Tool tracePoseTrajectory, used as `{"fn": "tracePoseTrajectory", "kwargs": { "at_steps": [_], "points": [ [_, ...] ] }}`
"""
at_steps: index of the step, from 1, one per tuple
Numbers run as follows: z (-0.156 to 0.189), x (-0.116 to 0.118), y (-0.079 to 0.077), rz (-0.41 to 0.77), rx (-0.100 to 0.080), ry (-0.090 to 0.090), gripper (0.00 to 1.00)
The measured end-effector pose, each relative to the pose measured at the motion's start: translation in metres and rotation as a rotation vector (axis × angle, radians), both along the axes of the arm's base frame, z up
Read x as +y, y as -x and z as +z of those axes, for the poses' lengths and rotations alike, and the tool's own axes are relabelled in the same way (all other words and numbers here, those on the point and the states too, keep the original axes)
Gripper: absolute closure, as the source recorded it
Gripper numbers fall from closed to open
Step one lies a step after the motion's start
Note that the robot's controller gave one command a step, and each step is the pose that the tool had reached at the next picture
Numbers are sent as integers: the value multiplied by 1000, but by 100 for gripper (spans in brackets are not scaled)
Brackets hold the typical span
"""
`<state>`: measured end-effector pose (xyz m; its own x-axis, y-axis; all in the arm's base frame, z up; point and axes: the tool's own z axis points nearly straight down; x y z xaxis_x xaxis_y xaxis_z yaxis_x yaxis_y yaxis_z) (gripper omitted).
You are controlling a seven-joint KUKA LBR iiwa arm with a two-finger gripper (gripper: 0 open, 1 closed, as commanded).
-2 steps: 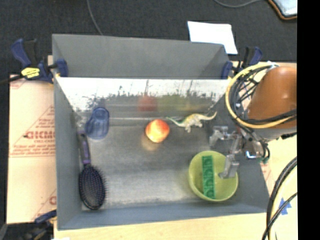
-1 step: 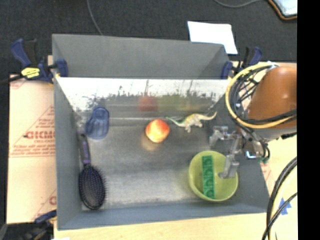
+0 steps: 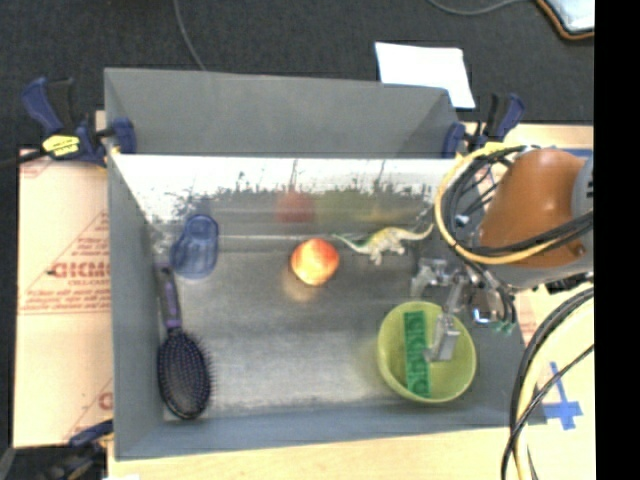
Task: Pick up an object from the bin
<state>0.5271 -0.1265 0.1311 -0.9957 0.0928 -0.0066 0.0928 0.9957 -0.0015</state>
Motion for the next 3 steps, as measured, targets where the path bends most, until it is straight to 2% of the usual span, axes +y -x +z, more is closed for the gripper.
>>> {"fn": "tracePoseTrajectory", "kwargs": {
  "at_steps": [1, 2, 3],
  "points": [
    [16, 28, -35, 21, -5, 1, 0],
    [-62, 21, -4, -17, 7, -1, 0],
    [-48, 21, -39, 1, -21, 6, 100]
  ]
}}
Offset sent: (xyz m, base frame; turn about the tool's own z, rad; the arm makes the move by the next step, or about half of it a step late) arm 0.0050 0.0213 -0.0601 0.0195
